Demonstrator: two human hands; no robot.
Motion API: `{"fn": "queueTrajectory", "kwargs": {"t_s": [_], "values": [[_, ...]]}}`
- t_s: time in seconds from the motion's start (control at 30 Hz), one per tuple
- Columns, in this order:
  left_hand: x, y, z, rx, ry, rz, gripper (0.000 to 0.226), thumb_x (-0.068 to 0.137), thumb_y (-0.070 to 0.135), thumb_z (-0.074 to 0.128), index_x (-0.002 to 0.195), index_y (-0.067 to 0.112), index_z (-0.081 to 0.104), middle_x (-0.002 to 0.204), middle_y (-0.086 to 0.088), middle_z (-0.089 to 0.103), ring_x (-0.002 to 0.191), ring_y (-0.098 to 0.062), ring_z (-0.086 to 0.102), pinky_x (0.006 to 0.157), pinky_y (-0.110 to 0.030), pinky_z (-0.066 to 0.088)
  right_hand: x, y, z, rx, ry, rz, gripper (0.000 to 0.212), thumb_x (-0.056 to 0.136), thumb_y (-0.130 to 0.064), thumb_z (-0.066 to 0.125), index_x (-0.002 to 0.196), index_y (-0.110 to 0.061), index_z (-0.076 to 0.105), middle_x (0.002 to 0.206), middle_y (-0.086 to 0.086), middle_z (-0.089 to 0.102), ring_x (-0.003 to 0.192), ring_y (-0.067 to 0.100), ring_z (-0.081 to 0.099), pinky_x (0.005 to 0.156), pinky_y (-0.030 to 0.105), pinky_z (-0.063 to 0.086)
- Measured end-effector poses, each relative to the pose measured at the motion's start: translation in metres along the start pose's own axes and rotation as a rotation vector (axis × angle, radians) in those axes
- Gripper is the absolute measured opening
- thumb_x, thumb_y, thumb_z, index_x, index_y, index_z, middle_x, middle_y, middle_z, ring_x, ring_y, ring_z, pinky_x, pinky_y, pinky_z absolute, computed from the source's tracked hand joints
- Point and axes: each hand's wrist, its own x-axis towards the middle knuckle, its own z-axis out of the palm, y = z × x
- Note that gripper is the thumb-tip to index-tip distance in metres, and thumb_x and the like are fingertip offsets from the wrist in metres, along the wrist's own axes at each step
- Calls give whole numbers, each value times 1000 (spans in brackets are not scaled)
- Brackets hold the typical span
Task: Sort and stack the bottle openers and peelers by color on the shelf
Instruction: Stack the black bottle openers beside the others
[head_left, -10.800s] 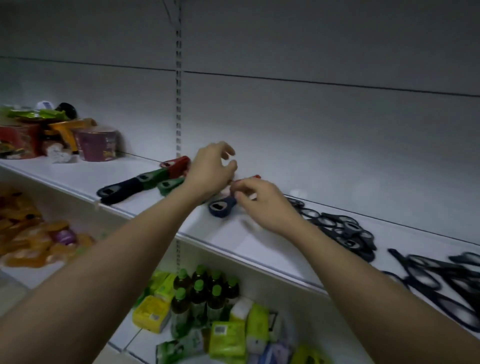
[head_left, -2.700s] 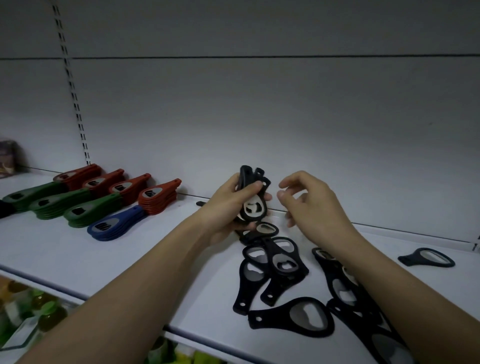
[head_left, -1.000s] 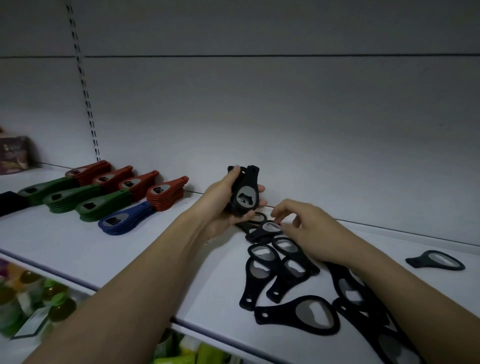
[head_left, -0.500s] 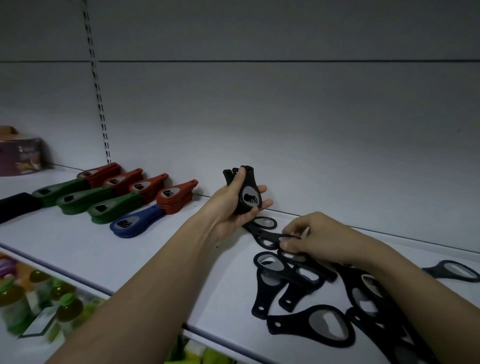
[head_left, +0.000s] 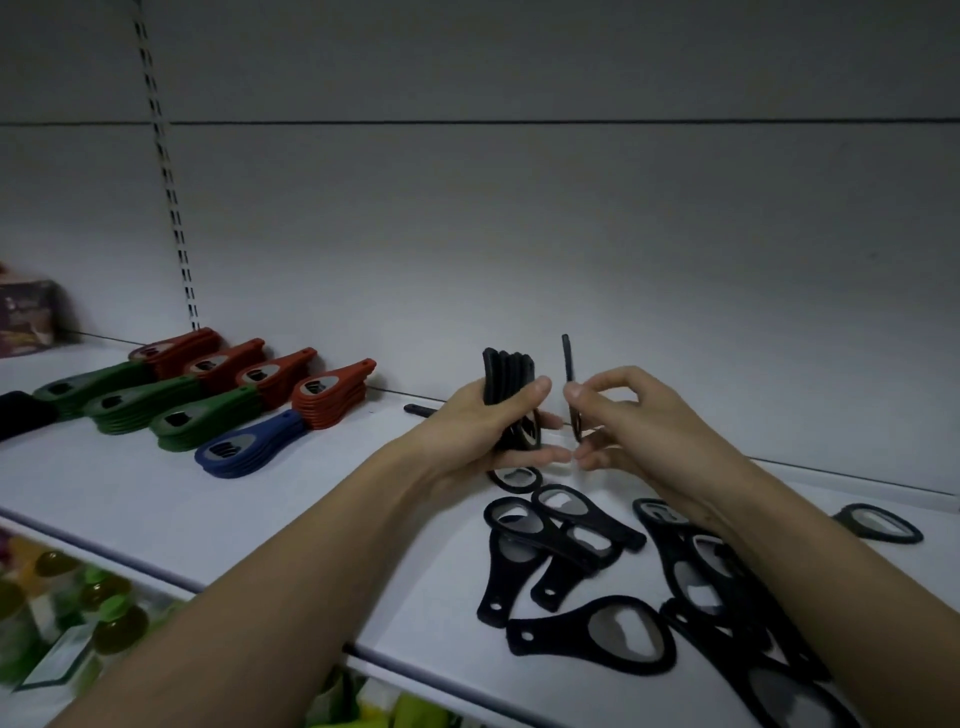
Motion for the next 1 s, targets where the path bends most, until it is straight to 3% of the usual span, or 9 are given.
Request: {"fn": "queueTrajectory", "kwargs": {"t_s": [0.2,0.3,0.4,0.47,0.6,0.73,0.83,0.9,1.0], "values": [[-4,-3,8,172,-121,-13,43,96,38,54,119,3,59,100,-13,68,93,-19,70,73,-27,58,-6,7,12,-189,27,-169,14,98,-26,58,98,-12,61,72,12,67,59,29,71,68,42,62],[-3,-1,8,165,-126,6,27,97,25,59,115,5,61,96,-10,68,94,-20,70,68,-26,57,-2,5,8,-285,98,-260,15,99,-19,54,89,-15,65,77,8,66,52,21,67,62,38,60],[-1,1,8,144,-34,62,22,93,10,63,115,11,60,95,-5,64,83,-14,69,60,-25,56,1,-1,0,-243,218,-300,13,98,-27,55,94,-19,64,90,-1,64,52,15,64,59,35,56],[0,0,8,205,8,101,24,91,1,63,112,11,59,92,-5,61,75,-14,66,58,-27,56,-1,-5,-2,-153,188,-286,22,95,-39,58,107,-21,60,100,-3,63,56,15,65,60,31,55],[-3,-4,10,444,-55,222,28,88,-8,57,108,11,57,86,-6,70,82,-27,73,51,-34,58,-3,-3,9,-137,21,-244,56,84,-49,69,131,-32,44,113,-5,63,66,14,67,58,24,54],[-5,-4,18,590,-131,313,17,84,-10,65,93,4,61,66,9,66,61,-7,63,53,-25,54,0,3,12,-102,47,-355,39,84,-30,76,118,-36,58,113,4,63,67,16,63,50,18,48],[-8,1,18,500,-224,252,13,85,-4,70,90,3,60,81,2,65,77,-9,63,69,-22,54,-3,-2,5,-35,86,-433,24,88,-17,73,109,-28,69,101,2,68,49,17,59,49,26,54],[-11,5,16,388,-273,162,11,86,-1,69,91,7,62,89,-3,65,92,-17,66,77,-25,55,-5,-6,3,-11,84,-443,25,89,-15,71,109,-29,71,97,-2,69,52,27,63,55,35,60],[-15,7,15,368,-243,108,11,88,2,69,93,11,66,92,0,70,99,-24,71,71,-26,58,-9,-10,0,-43,26,-466,27,92,-13,67,113,-29,71,102,-3,71,61,30,67,56,30,60]]}}
